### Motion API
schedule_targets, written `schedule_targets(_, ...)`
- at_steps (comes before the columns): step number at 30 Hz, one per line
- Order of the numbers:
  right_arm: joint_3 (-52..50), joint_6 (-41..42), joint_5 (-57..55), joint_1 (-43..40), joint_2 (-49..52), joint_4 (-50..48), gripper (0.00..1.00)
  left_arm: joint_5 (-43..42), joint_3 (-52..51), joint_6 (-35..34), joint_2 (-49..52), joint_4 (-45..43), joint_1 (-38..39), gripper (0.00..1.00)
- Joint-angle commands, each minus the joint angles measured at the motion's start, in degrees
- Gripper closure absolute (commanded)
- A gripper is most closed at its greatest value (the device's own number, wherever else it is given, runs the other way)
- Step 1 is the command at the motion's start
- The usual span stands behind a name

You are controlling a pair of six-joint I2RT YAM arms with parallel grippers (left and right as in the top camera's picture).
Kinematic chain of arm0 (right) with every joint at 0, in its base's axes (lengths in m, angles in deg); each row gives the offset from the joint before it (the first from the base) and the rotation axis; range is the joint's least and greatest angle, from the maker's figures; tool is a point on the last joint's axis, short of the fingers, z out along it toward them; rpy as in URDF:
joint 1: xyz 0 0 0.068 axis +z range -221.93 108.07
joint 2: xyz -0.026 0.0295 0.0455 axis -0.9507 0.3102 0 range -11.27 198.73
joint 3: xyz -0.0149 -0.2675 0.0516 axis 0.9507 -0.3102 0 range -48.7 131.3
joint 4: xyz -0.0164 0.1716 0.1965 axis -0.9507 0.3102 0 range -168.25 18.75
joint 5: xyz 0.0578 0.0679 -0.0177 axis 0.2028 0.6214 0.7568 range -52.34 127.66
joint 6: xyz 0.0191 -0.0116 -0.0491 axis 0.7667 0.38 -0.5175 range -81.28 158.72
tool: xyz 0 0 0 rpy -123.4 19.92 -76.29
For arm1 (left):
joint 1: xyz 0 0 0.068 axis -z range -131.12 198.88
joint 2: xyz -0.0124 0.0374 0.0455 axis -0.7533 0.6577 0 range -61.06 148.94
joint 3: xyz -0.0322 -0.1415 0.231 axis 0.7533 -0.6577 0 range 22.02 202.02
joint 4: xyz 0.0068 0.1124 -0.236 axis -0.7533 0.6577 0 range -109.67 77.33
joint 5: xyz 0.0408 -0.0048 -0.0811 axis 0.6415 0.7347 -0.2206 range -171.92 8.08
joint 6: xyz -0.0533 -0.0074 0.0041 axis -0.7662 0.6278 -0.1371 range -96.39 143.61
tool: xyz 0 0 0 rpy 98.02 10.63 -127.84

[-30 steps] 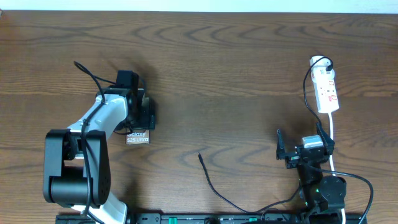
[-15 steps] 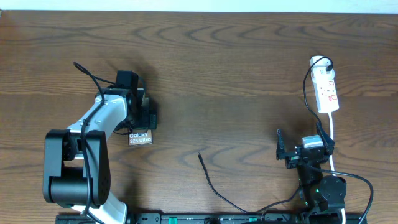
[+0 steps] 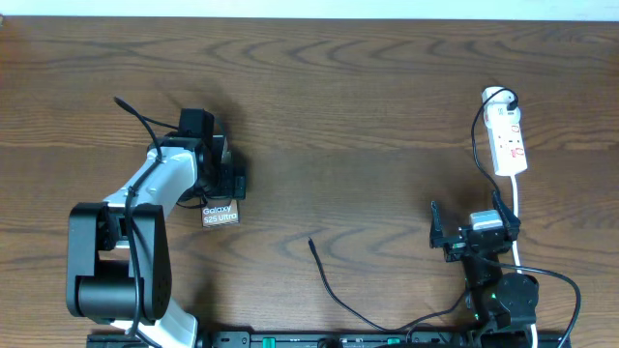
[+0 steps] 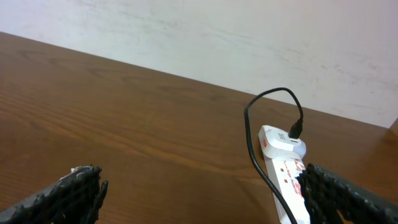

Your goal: Plug charger to phone and switch on socket

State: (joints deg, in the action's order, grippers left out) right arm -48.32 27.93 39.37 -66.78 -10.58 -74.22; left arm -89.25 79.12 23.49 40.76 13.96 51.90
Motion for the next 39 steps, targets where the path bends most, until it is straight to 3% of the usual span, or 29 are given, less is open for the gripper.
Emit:
schedule_targets(1,-0.1,0.4,0.3,-0.4,-0.4,0.2,0.01,-6.0,-1.2,-1.1,1.1,0.3,0.1,0.04)
schedule_targets(39,-0.1,0.4,0.3,-0.4,-0.4,0.2,0.01,2.3,-4.8,-3.3,1.2,-2.3,0.1,0.03)
